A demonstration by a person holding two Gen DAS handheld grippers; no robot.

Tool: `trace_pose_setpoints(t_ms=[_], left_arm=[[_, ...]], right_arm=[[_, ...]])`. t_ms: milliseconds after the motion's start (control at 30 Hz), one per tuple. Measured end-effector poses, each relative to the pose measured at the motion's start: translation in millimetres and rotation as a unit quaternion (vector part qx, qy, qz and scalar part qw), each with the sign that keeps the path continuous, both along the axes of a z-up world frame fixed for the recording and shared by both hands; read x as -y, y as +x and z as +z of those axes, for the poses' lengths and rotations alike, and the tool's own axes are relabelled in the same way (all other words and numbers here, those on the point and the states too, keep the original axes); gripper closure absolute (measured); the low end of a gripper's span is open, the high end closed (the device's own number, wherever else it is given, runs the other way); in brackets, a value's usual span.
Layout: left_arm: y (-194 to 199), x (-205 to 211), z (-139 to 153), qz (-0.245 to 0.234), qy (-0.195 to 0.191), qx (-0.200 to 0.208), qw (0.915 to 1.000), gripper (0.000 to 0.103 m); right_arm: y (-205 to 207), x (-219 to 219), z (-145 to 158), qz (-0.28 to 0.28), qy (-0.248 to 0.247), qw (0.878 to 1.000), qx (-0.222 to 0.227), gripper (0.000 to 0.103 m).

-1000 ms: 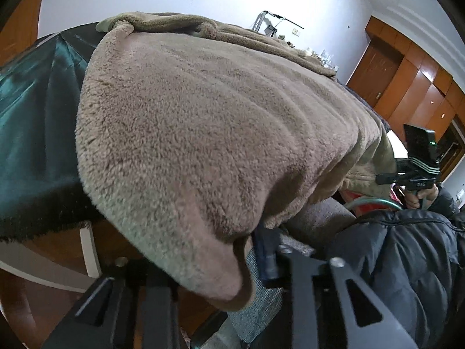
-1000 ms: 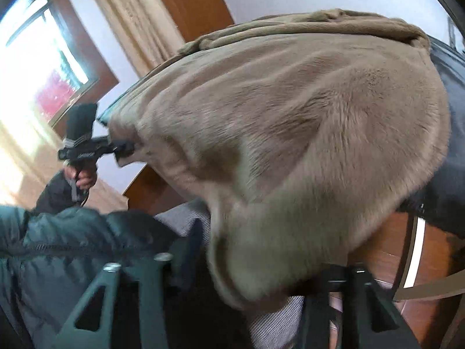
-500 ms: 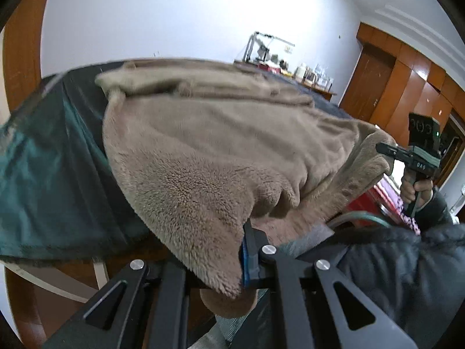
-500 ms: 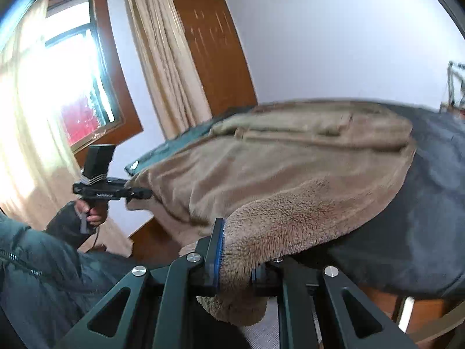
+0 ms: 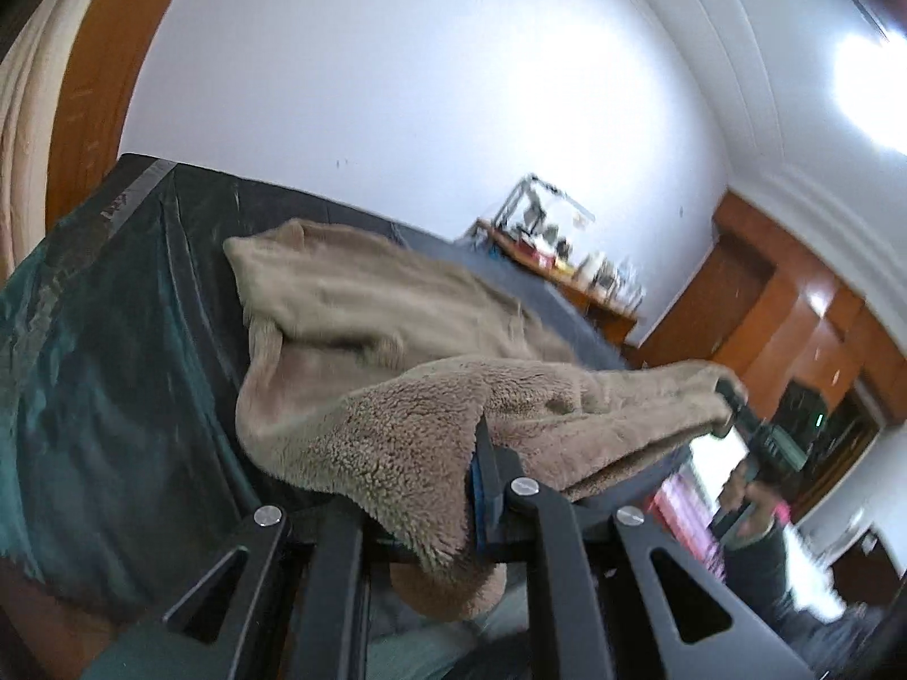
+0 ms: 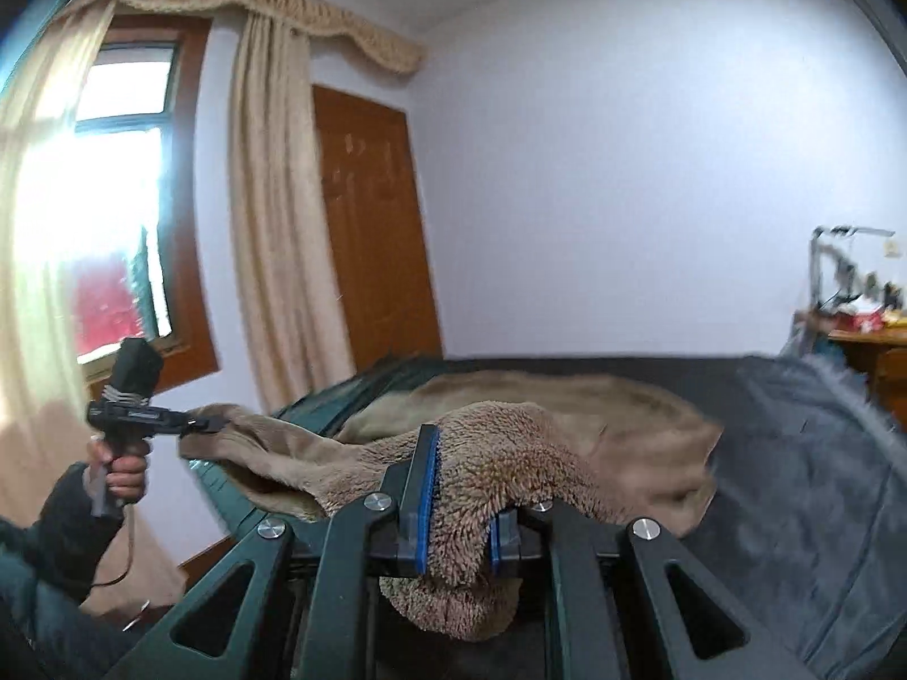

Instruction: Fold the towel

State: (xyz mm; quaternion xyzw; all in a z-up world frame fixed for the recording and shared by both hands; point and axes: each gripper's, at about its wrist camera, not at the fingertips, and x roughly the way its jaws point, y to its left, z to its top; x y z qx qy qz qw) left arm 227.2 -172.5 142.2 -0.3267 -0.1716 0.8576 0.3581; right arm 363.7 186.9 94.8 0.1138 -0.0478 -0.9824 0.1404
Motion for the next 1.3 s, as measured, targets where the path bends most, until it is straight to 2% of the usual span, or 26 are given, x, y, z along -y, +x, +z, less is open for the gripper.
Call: trace_pose_setpoints(t_ms=[100, 233, 333, 633, 900, 1067, 1300], left_arm=[[-32.7, -3.3, 9.2, 0.019, 0.014, 0.017, 0.9996, 0.090], [-62.8, -13.5, 13.1, 0.033, 0.013, 0.036, 0.9987, 0.090], [-76.8, -23.0, 17.4, 0.038, 0.010, 0.036, 0.9986, 0.090], [-93.0, -41.0, 19.3, 0.043, 0.006, 0.028, 0.9987, 0.090], [-109.2, -46.5, 15.5, 0.059, -0.014, 0.031, 0.9977, 0.090], [-133.2, -58.5, 16.1, 0.063, -0.038, 0.031, 0.9968, 0.090], [-175.2, -73.5, 28.3, 0.068, -0.048, 0.023, 0.9963, 0.090]], right_arm=[[-17.8, -1.7, 12.7, -0.009, 0.005, 1.000, -0.011, 0.088], [-40.9, -4.5, 24.4, -0.023, 0.005, 1.000, -0.019, 0.088], [-54.0, -9.0, 27.7, -0.034, 0.002, 0.999, -0.023, 0.088], [-77.6, -23.3, 11.2, -0.079, 0.008, 0.997, -0.004, 0.088], [-87.2, -16.0, -6.9, -0.080, 0.036, 0.996, 0.008, 0.088], [-103.1, -17.2, -11.5, -0.086, 0.039, 0.995, 0.016, 0.088], [-145.4, -29.6, -5.8, -0.108, 0.034, 0.993, 0.030, 0.088]])
